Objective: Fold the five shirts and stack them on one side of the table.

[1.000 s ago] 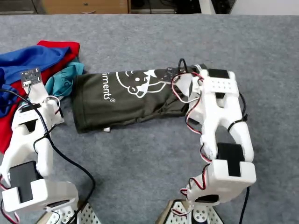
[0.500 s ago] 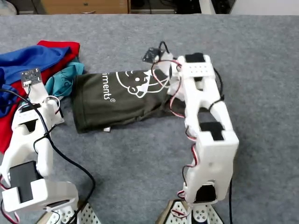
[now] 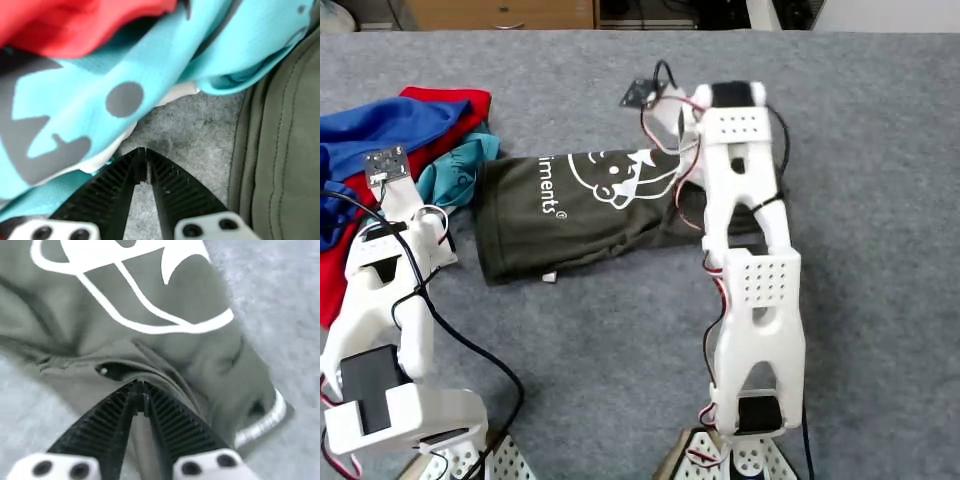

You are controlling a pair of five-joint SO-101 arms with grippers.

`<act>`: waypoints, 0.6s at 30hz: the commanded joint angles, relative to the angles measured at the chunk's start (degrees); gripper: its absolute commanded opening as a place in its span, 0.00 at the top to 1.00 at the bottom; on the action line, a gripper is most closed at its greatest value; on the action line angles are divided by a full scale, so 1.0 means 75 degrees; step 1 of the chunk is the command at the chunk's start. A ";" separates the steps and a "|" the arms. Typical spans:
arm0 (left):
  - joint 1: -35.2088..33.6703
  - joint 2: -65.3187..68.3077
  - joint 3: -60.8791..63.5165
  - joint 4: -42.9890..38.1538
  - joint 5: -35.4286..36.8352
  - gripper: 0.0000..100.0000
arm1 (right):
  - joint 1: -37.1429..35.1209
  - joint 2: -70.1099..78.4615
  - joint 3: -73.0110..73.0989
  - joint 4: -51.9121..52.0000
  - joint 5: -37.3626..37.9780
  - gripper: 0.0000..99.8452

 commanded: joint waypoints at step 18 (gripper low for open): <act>0.0070 -0.0064 -0.0316 0.0035 0.0000 0.98 | 0.1928 -0.3159 0.4706 -0.1254 -0.0504 1.00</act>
